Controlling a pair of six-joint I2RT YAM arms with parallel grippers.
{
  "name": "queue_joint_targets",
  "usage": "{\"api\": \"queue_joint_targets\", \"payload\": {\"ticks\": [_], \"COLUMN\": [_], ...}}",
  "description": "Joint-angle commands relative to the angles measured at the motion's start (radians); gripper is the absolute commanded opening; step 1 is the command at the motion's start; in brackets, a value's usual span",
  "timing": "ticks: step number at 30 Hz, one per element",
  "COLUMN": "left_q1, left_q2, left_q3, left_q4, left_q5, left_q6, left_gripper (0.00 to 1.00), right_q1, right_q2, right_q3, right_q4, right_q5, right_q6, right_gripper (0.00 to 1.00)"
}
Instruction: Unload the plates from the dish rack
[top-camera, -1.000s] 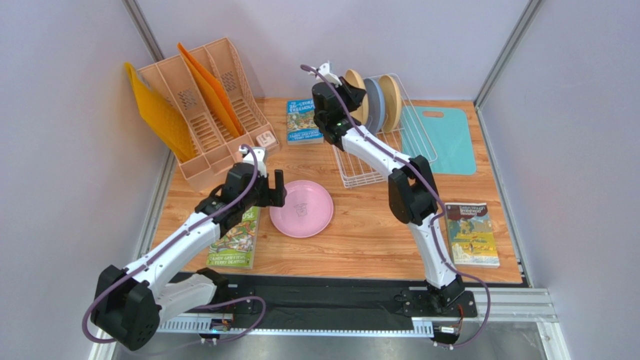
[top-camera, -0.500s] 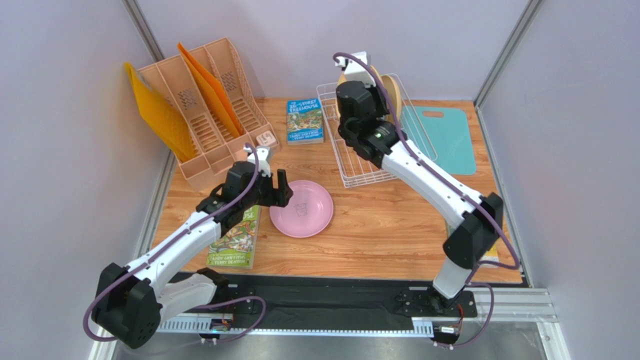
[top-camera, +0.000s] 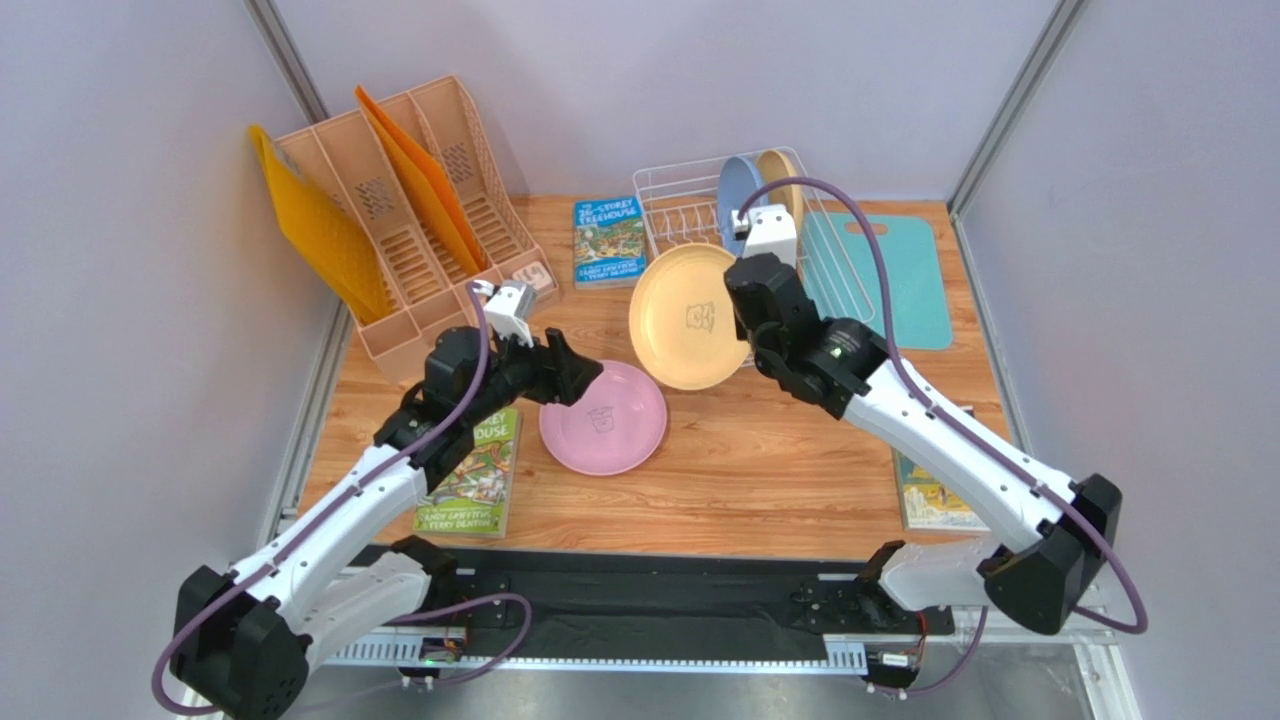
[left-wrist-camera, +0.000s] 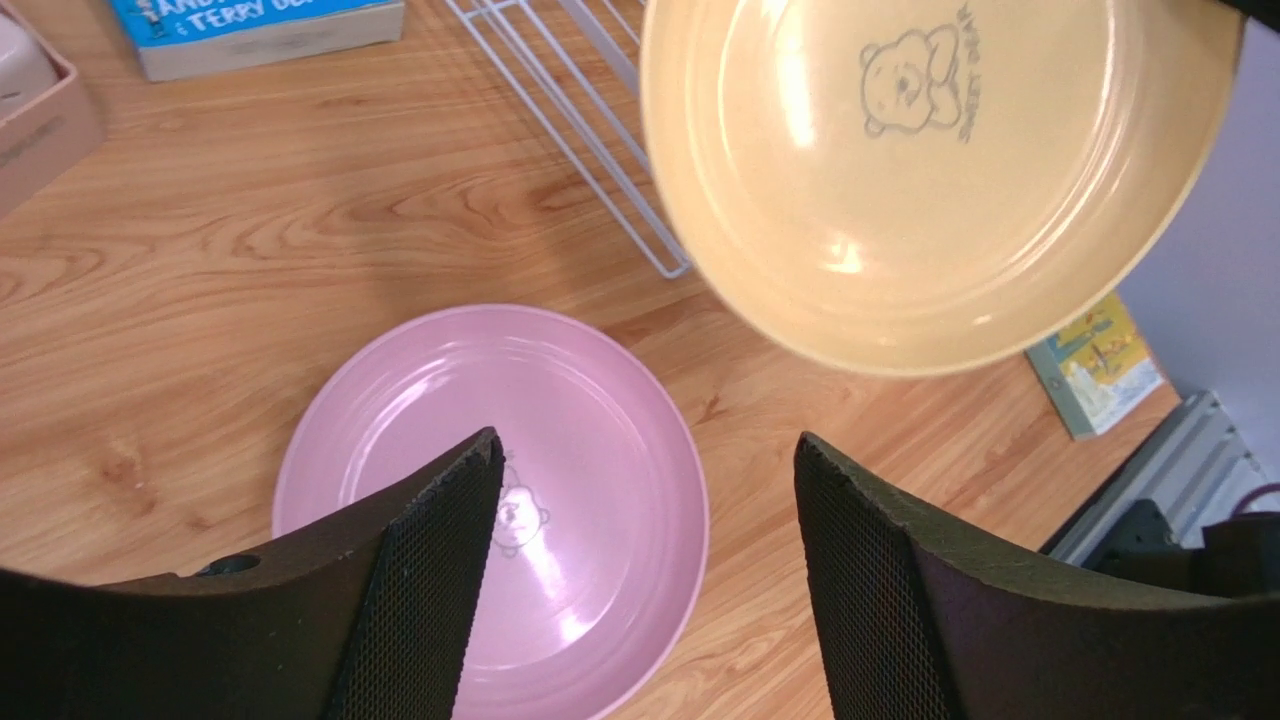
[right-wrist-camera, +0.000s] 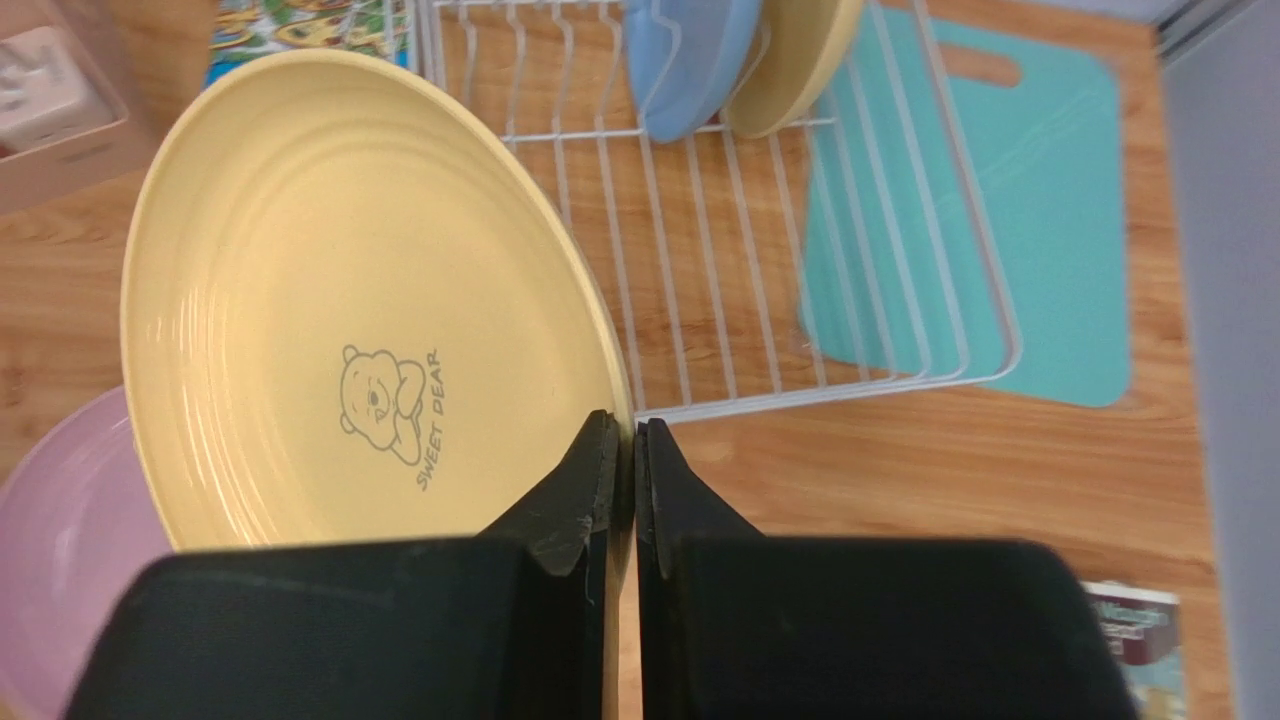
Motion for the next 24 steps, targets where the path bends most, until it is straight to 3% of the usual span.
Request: {"api": "queue_joint_targets", "payload": {"ticks": [1, 12, 15, 16, 19, 21, 24], "left_q1": [-0.001, -0.001, -0.001, -0.001, -0.001, -0.001, -0.001], "left_q2": [0.01, 0.059, 0.077, 0.088, 0.102, 0.105, 0.093], "left_q3": [-0.032, -0.092, -0.088, -0.084, -0.078, -0.07, -0.07], "left_q4": [0.113, 0.249, 0.254, 0.251, 0.227, 0.188, 0.13], "left_q5": [0.062, 0.082, 0.091, 0.093, 0.081, 0.062, 0.004], "left_q6": [-0.052, -0.107, -0.11, -0.11, -0.113, -0.1, -0.087], "left_gripper": [0.76, 0.7, 0.49, 0.3, 0.0, 0.0, 0.0], "right_q1": [0.02, 0.036, 0.036, 0.036, 0.036, 0.036, 0.036], "right_q2": [-0.118, -0.183, -0.194, -0.195, -0.191, -0.183, -0.172], "right_q3": [-0.088, -0.213, -0.233, -0.236, -0.234, -0.231, -0.228], "right_q4": [0.055, 0.138, 0.166, 0.178, 0.185, 0.188, 0.186], "right_q5": [-0.218, -0.372, -0.402, -0.417, -0.421, -0.411, -0.405], "right_q6": [0.199, 0.304, 0.323, 0.324, 0.324, 0.318, 0.305], "right_gripper": [0.0, 0.0, 0.0, 0.0, 0.0, 0.0, 0.16]}}
